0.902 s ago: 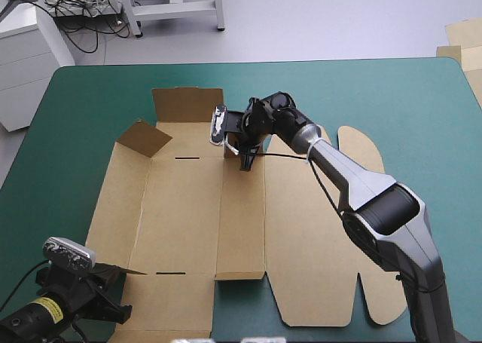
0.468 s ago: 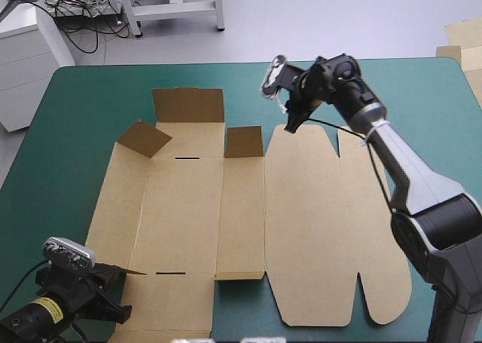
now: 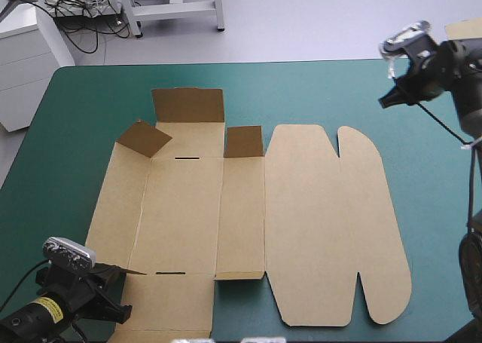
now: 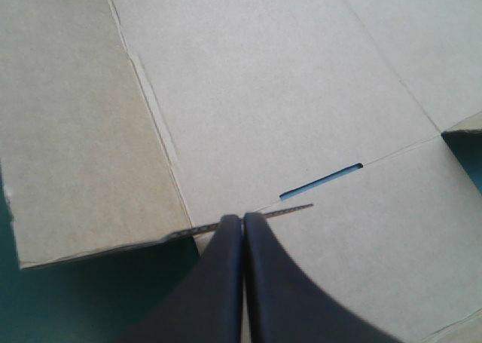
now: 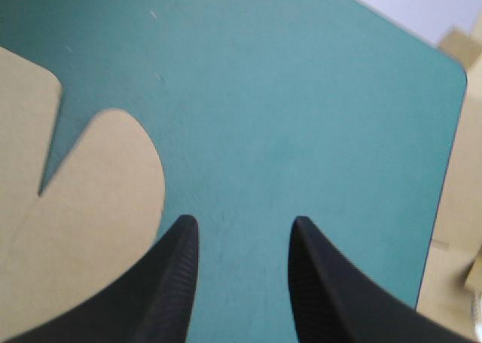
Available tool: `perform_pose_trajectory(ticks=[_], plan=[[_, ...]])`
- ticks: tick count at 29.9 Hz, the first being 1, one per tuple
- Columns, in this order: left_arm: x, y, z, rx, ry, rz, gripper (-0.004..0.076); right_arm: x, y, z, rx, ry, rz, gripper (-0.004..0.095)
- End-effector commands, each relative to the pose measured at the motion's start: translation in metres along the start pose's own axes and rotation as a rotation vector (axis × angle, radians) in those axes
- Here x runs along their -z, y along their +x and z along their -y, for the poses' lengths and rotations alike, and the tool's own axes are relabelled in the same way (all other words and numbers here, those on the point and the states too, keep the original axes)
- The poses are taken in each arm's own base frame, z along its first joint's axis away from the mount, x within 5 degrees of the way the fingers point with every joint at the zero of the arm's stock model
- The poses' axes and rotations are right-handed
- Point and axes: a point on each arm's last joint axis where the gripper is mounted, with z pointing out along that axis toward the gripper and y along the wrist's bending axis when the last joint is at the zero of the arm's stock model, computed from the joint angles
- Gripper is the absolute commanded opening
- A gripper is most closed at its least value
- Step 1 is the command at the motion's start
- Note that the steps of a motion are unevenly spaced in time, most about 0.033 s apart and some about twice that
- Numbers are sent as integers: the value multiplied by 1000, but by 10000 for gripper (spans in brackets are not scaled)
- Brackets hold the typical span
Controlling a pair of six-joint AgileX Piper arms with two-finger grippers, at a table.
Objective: Fold the box
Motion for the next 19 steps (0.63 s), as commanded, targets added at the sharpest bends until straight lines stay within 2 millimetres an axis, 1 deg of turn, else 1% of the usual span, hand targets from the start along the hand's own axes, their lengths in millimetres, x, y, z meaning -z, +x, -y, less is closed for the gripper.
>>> perform_pose_trajectory(ticks=[1, 3, 5, 8, 9, 10, 12, 13, 19], plan=[[5, -12, 1, 7, 9, 74, -10, 30, 40, 29, -143, 70, -67, 243], [5, -12, 1, 7, 9, 74, -10, 33, 65, 34, -198, 81, -125, 190], [5, -12, 1, 7, 9, 74, -10, 41, 90, 37, -263, 109, -148, 149], [5, -12, 1, 7, 9, 74, -10, 57, 119, 32, -351, 140, -173, 114], [5, -12, 1, 7, 9, 74, -10, 62, 125, 30, -377, 150, -171, 99], [5, -12, 1, 7, 9, 74, -10, 70, 133, 24, -418, 162, -163, 86], [5, -12, 1, 7, 9, 74, -10, 79, 142, 15, -455, 165, -159, 68], [5, -12, 1, 7, 9, 74, -10, 87, 146, 7, -483, 152, -147, 63], [5, -12, 1, 27, 10, 74, -10, 113, 166, -38, -583, -30, -120, 45]])
